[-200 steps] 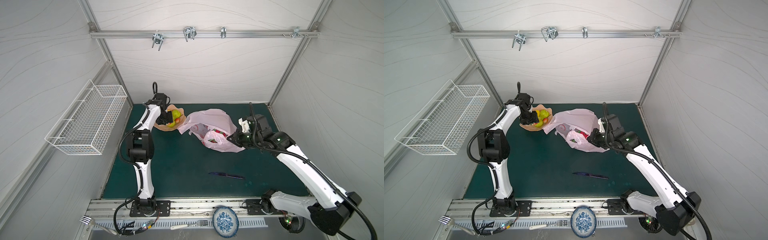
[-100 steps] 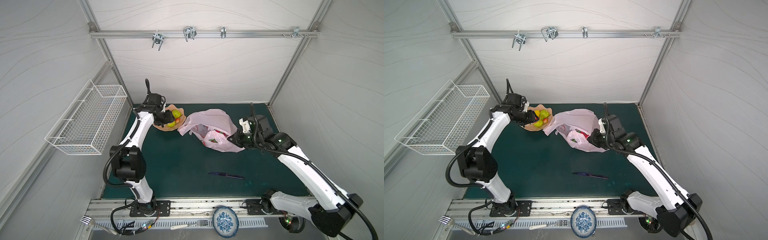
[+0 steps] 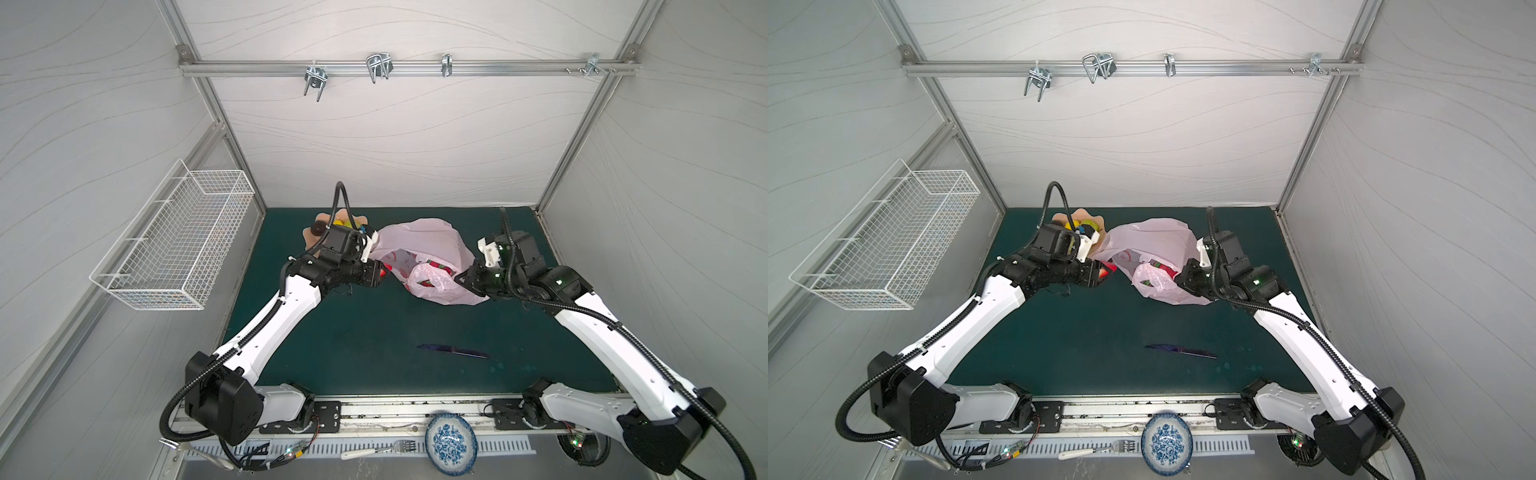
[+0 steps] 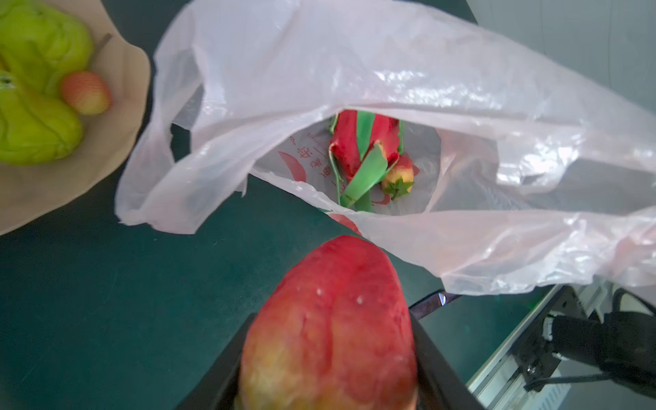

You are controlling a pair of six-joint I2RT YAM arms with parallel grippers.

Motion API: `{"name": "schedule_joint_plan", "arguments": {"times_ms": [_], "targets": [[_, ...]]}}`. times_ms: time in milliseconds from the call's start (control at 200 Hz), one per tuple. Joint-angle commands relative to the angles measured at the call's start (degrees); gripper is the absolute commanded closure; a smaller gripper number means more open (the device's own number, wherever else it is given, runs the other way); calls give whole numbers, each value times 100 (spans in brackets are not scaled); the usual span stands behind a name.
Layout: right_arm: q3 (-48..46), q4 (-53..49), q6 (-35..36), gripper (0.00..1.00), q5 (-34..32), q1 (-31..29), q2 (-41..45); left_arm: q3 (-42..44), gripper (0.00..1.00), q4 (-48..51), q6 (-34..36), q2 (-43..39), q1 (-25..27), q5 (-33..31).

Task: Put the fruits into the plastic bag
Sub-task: 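Lift the mango and carry it with the left gripper to the bag opening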

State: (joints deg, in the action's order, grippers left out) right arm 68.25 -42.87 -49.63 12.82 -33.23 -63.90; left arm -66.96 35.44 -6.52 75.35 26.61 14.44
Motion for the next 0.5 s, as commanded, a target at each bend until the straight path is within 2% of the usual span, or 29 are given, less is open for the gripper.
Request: {"name": "schedule_joint_plan", "arguments": {"times_ms": [0,260,495], "targets": [[-72,38,37,100,54,30,91,-74,80,-376,412,203,103,-253],[-75,33,41,100,85,36,107,-272,81,-892,254,811,116,162],[-57,10,41,100,64,37,108,-298,83,-1278,-376,1227,136,997]]}}
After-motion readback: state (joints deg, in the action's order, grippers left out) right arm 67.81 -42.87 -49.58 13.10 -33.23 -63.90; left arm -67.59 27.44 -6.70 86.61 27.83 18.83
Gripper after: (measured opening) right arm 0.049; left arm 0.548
